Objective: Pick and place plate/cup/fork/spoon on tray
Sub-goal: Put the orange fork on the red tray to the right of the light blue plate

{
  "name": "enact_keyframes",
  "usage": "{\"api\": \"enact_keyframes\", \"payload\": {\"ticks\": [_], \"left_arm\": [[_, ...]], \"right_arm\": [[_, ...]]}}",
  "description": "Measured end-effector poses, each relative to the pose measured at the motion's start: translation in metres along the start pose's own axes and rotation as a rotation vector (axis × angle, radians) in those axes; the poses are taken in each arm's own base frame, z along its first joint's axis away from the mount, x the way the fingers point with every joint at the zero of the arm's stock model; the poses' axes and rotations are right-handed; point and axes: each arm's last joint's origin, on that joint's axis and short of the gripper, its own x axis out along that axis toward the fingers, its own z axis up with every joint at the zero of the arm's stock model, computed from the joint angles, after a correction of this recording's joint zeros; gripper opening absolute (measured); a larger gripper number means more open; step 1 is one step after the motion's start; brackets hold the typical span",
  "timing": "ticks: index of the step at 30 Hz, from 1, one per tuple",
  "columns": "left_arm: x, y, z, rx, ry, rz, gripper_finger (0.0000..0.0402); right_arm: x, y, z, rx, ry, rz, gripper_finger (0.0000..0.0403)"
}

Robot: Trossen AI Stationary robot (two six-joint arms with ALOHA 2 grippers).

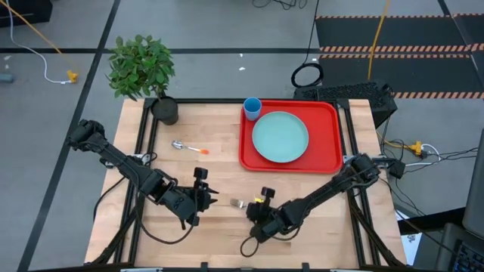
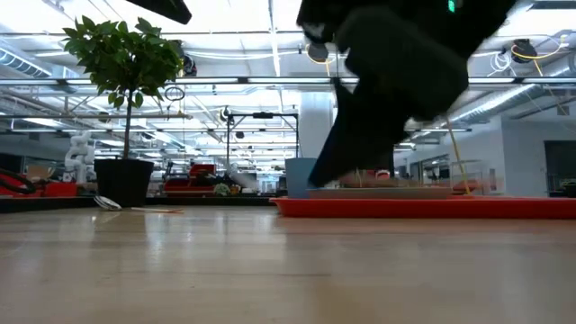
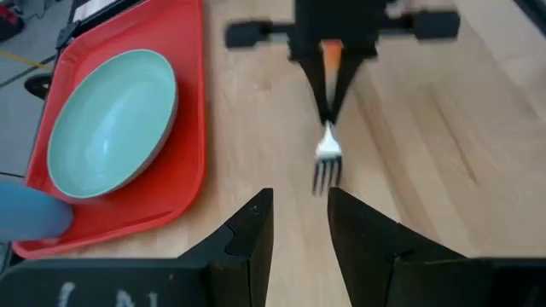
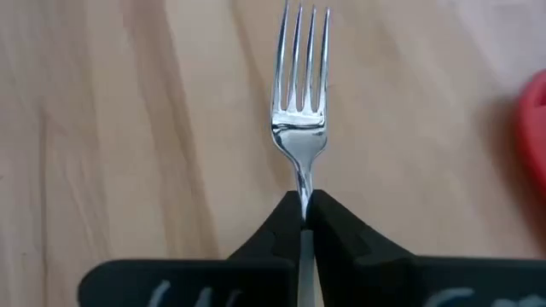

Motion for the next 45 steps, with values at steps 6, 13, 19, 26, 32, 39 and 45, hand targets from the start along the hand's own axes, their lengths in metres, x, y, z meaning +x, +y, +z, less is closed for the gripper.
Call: {"api": "enact_keyframes", "payload": {"ticks": [6,13,19,26,32,39,45], "left_arm": [[0.004,0.007,0.0,0.059,0.011,0.019,0.0115],[0.009,0.018,-0.001,0.118,0.028,0.046,0.0115],[0.014,0.031,-0.002,0.133,0.048,0.075,0.0115],[0.019,0.044,-0.003,0.132,0.069,0.106,0.0115],[0.023,0.054,-0.004,0.129,0.083,0.129,0.0115],[0.025,0.062,-0.006,0.105,0.094,0.149,0.0115],[0.027,0.068,-0.003,0.075,0.062,0.168,0.0115]], "right_arm": [[-0.013,-0.026,0.017,0.049,0.02,-0.052,0.0002],[-0.031,-0.058,0.035,0.072,0.019,-0.117,0.0001],[-0.047,-0.085,0.035,0.089,-0.07,-0.246,0.0002],[-0.065,-0.133,0.016,0.198,-0.116,-0.33,0.0002],[-0.069,-0.172,-0.017,0.306,-0.104,-0.379,0.0003],[-0.069,-0.21,-0.049,0.415,-0.103,-0.498,0.0002],[-0.07,-0.237,-0.062,0.478,-0.037,-0.611,0.0001]]}}
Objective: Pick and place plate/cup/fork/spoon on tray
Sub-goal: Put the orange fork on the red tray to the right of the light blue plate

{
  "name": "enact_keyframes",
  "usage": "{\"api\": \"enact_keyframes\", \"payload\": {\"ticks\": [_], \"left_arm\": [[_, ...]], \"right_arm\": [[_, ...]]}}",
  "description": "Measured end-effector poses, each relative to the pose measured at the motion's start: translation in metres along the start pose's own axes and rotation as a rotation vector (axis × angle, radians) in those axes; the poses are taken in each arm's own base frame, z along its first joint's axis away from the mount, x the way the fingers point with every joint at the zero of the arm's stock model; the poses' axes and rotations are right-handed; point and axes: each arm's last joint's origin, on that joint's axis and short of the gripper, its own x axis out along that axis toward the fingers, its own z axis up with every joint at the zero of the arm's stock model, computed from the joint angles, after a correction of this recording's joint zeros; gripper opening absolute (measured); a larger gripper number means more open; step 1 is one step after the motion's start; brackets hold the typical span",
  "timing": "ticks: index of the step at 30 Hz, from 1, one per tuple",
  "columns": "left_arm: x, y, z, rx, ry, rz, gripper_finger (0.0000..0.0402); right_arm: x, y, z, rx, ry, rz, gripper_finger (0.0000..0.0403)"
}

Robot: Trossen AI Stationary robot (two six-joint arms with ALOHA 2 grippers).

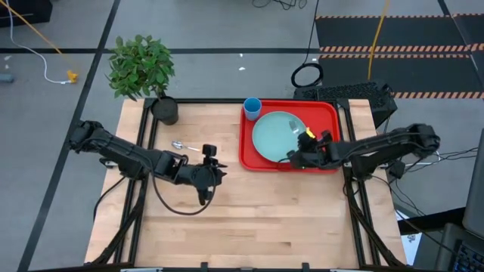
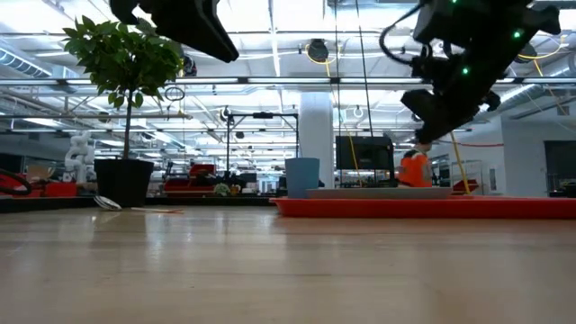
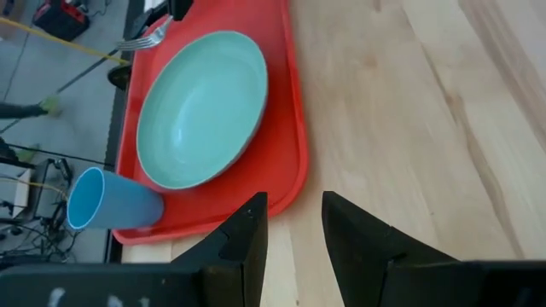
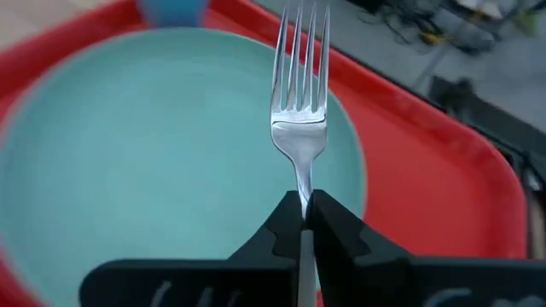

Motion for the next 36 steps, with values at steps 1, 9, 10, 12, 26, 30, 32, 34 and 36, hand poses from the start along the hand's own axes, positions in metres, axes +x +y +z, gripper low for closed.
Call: {"api": "enact_keyframes", "payload": {"ticks": [1,9,10,12,26,30,32,34,36], "left_arm": [[0.0,0.001,0.0,-0.005,-0.003,0.003,0.0115],[0.001,0.002,0.002,-0.024,-0.02,0.007,0.0115],[0.001,0.002,0.003,-0.023,-0.027,0.009,0.0115],[0.0,0.002,0.005,-0.026,-0.048,0.015,0.0115],[0.0,0.005,0.013,0.008,-0.122,0.037,0.0115],[0.0,0.006,0.015,0.003,-0.141,0.045,0.0115],[0.0,0.007,0.016,-0.002,-0.151,0.05,0.0115],[0.0,0.008,0.016,-0.007,-0.154,0.054,0.0115],[0.001,0.009,0.016,-0.008,-0.153,0.056,0.0115]], "right_arm": [[0.003,-0.003,0.0,0.0,0.012,-0.023,0.0001],[0.026,-0.022,-0.005,0.056,0.021,-0.18,0.0001],[0.028,-0.025,-0.006,0.065,0.02,-0.201,0.0001],[0.034,-0.028,-0.01,0.082,0.024,-0.223,0.0001],[0.06,-0.037,-0.04,0.262,-0.013,-0.221,0.0001],[0.063,-0.039,-0.049,0.319,-0.021,-0.225,0.0002],[0.065,-0.04,-0.052,0.332,-0.024,-0.222,0.0002],[0.067,-0.042,-0.056,0.348,-0.016,-0.214,0.0003],[0.07,-0.043,-0.059,0.363,-0.007,-0.204,0.0003]]}}
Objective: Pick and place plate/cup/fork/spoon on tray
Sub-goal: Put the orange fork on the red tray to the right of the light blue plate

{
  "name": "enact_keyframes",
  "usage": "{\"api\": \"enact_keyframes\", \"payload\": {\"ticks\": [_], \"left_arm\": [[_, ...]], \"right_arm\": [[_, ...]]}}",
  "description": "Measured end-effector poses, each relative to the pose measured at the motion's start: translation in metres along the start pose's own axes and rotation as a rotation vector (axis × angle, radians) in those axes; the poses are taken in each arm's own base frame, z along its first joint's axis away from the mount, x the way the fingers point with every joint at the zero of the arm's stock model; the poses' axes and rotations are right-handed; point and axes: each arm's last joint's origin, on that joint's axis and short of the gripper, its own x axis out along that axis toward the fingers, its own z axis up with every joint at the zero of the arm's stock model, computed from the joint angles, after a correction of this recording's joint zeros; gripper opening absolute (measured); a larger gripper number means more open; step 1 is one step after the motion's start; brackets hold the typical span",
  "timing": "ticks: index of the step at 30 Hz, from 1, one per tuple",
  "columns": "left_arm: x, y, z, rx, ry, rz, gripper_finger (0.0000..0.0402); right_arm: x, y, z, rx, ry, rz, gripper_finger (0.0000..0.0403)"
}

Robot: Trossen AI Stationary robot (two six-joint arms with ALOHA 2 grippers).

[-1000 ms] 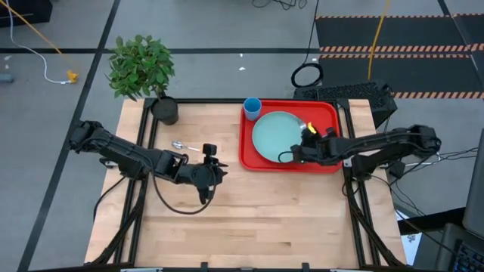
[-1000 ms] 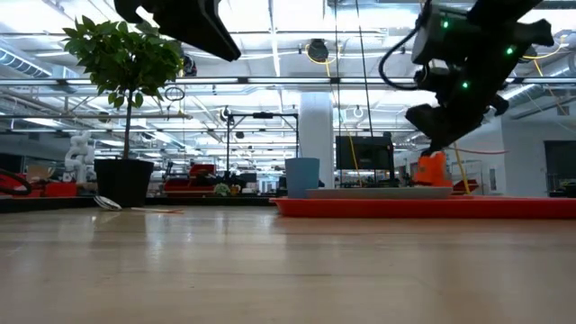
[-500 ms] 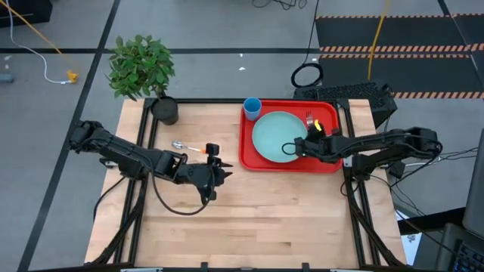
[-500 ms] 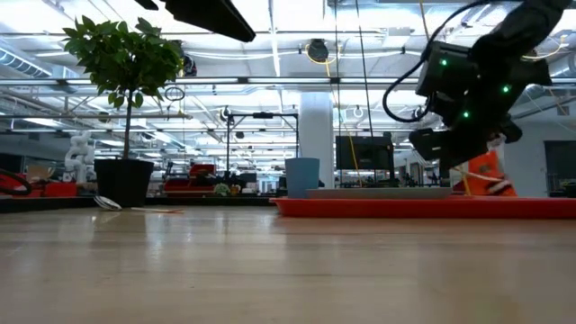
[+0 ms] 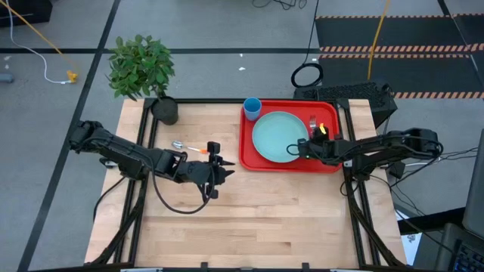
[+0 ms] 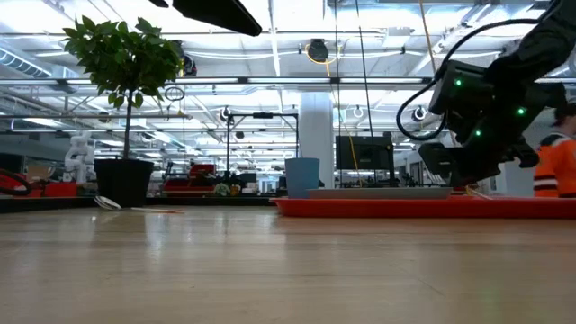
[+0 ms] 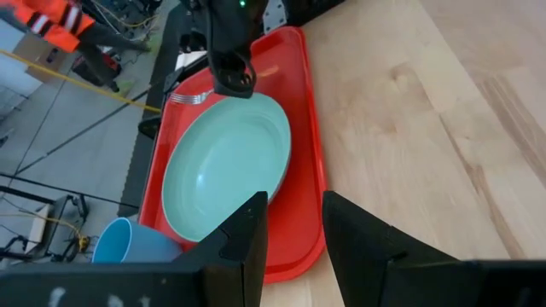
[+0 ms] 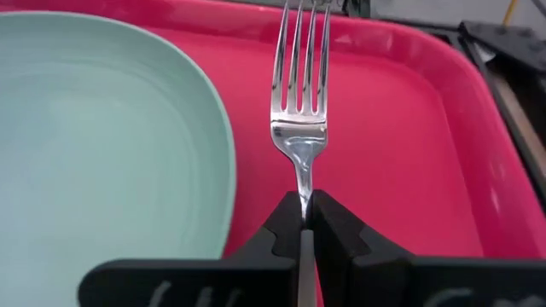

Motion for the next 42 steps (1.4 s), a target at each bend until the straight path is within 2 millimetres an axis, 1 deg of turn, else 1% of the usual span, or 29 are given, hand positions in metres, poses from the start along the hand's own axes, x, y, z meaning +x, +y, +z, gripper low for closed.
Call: {"api": "enact_keyframes", "payload": {"ticks": [8,16,37,42], "left_arm": [[0.0,0.001,0.0,-0.002,0.002,0.002,0.0115],[0.001,0.001,0.0,-0.004,0.001,0.003,0.0115],[0.001,0.001,0.0,-0.014,0.0,0.002,0.0115],[0.001,0.001,0.0,-0.014,0.0,0.002,0.0115]], "right_arm": [[0.01,-0.009,-0.006,0.041,0.077,-0.004,0.0004],[0.012,-0.004,-0.002,0.077,0.086,0.05,0.0004],[0.017,0.0,-0.007,0.065,0.111,0.044,0.0005],[0.017,0.0,-0.007,0.066,0.11,0.044,0.0023]]}}
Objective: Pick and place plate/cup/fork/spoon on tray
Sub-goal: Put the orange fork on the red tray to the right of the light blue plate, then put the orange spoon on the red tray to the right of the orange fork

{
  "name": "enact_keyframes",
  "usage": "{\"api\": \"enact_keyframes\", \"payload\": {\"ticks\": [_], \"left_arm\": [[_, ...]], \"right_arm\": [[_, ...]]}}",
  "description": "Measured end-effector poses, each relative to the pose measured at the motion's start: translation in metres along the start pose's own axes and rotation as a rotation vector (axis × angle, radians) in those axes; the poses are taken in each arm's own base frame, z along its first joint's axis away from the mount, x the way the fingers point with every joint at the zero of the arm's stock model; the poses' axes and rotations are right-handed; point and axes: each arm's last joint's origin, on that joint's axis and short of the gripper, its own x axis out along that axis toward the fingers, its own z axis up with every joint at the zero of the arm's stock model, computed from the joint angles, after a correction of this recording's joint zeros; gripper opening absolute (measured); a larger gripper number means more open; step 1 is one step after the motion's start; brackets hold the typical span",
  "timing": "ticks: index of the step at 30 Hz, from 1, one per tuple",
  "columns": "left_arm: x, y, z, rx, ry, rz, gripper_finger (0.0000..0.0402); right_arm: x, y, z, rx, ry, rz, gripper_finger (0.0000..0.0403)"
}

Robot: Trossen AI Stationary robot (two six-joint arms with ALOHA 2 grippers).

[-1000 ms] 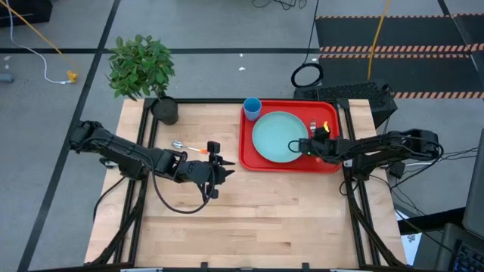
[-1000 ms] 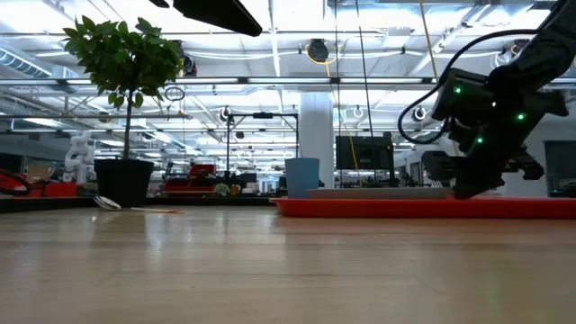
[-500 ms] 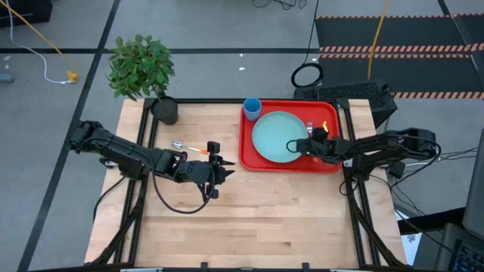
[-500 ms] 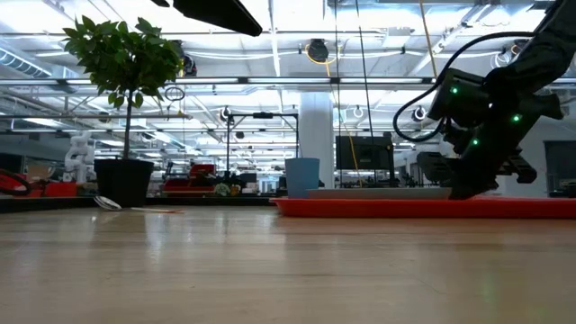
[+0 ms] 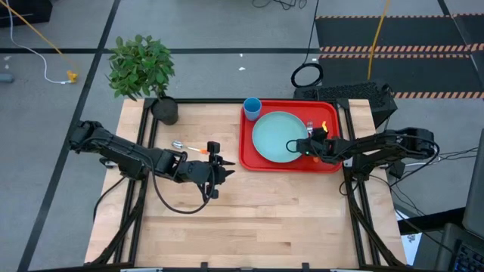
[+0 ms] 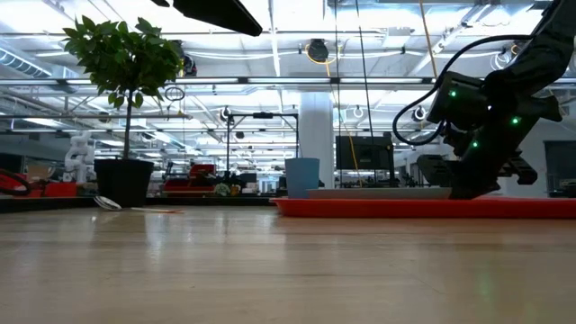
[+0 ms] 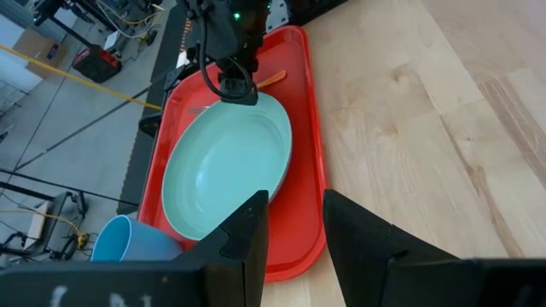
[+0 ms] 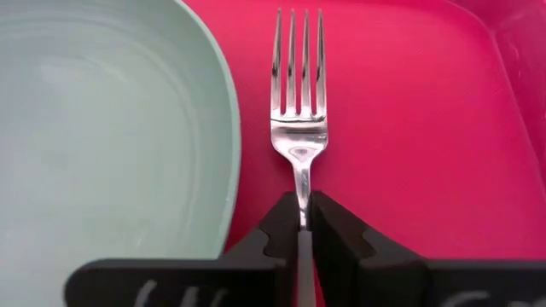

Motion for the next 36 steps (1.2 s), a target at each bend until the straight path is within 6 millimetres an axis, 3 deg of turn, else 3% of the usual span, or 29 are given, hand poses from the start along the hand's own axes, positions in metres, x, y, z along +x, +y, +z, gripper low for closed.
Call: {"api": "enact_keyframes", "payload": {"ticks": [21,36], "left_arm": [[0.0,-0.0001,-0.0001,-0.003,0.001,0.0,0.0115],[0.0,-0.0003,-0.0008,-0.004,0.007,-0.005,0.0115]], "right_arm": [[-0.0002,-0.0001,0.0007,0.015,-0.02,-0.009,0.0117],[-0.0095,0.0003,0.0099,-0.022,-0.037,0.061,0.0125]]}}
